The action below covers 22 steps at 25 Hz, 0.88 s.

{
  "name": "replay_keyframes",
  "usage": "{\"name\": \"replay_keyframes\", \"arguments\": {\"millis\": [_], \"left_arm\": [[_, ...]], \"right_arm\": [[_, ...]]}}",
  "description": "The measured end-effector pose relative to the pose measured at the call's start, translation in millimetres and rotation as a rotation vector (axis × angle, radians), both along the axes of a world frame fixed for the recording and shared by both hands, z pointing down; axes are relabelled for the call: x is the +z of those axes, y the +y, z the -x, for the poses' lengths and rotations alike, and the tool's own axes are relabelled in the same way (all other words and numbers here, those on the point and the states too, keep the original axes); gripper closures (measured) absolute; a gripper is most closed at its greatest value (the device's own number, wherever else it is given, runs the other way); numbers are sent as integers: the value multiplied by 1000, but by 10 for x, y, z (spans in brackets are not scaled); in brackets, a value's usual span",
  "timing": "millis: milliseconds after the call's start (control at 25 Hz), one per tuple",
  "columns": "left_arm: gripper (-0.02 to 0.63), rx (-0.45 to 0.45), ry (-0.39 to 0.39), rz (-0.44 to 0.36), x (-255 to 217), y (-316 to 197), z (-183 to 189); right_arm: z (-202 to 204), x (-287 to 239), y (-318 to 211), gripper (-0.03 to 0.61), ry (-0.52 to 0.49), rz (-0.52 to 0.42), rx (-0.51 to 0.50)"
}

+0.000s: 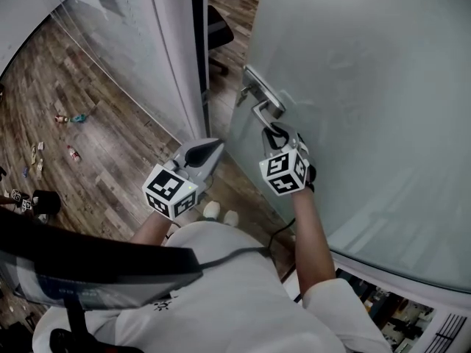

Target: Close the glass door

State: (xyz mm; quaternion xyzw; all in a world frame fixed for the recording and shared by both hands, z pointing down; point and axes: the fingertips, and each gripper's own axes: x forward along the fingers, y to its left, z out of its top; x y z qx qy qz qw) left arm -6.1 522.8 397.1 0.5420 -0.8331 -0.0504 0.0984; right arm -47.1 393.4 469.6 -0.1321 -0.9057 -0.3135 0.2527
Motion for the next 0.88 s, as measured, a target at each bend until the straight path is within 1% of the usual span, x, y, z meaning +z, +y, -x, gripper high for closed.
{"name": "replay_keyframes", "arguments": {"millis": [80, 200, 320, 440, 880], "left_arm": [[608, -11, -1, 5, 36, 77, -52], [608, -24, 1, 15, 49, 22, -34], [609, -36, 5, 23, 22, -78, 14], [609, -41, 7, 31, 12, -120, -19], [609, -64, 8, 37, 31, -29, -166]], "right_arm": [[-72, 23, 121, 491, -6, -2, -15], [-86, 41, 152, 491, -9, -11, -42], [-79, 26, 141, 491, -21, -41, -71], [-130, 13, 188, 489, -48, -70, -91], [-358, 28, 450, 491, -44, -50, -140]]}}
